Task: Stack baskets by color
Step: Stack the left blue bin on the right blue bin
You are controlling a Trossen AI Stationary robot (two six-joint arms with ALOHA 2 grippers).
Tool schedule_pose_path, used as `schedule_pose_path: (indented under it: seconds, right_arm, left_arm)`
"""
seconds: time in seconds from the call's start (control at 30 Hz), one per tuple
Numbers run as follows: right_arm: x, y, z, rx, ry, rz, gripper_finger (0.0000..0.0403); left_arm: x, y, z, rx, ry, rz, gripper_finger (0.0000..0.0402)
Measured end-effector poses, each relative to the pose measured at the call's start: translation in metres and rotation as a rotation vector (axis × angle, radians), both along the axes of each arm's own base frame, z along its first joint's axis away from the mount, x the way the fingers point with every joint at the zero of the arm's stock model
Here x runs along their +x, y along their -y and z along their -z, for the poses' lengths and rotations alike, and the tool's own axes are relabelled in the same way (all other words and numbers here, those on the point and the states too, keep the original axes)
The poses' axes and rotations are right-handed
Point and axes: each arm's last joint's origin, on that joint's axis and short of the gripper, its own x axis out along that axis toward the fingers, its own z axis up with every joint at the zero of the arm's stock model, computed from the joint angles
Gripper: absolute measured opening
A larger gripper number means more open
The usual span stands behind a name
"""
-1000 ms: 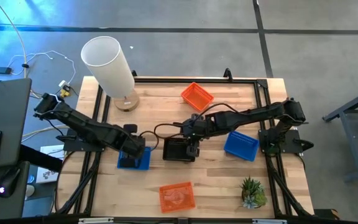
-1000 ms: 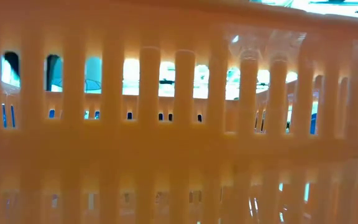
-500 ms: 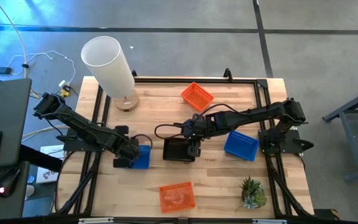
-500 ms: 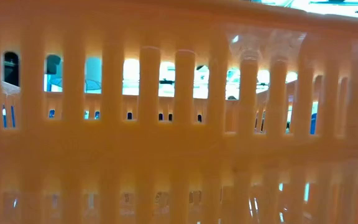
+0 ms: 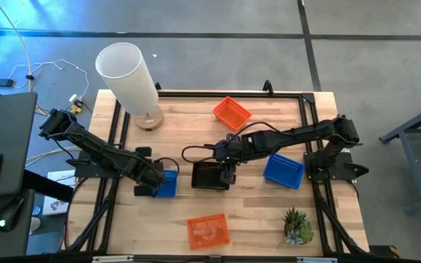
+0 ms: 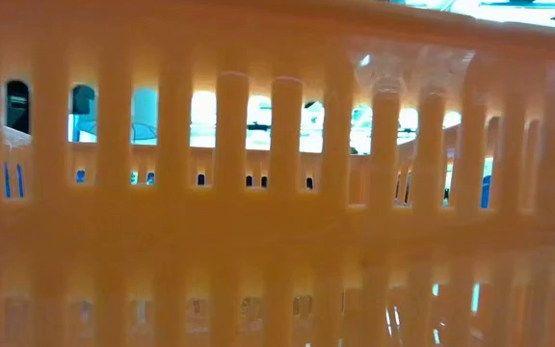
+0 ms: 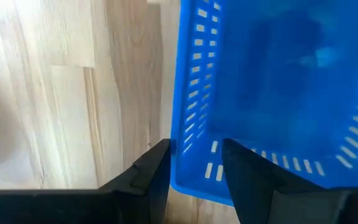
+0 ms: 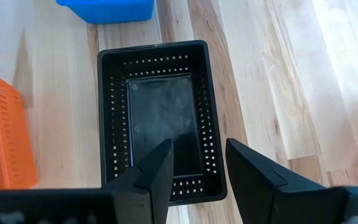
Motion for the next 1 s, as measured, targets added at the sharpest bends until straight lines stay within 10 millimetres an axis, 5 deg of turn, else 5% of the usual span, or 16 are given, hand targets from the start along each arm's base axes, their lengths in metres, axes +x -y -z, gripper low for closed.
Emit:
schedule_pose_path:
  seconds: [0.4, 0.73, 1.0]
  right_arm:
    - [0.0, 0.001, 0.0, 0.0, 0.0, 0.002, 0.0133]
    - [0.0, 0.001, 0.0, 0.0, 0.0, 0.002, 0.0133]
    - [0.0, 0.001, 0.0, 0.014, 0.0, 0.021, 0.0133]
  left_arm:
    - [0.003, -0.001, -0.005, 0.054, 0.019, 0.035, 0.0131]
    - [-0.003, -0.008, 0.016, -0.003, -0.003, 0.03, 0.0128]
    - [-0.003, -0.007, 0.019, -0.027, 0.003, 0.029, 0.0039]
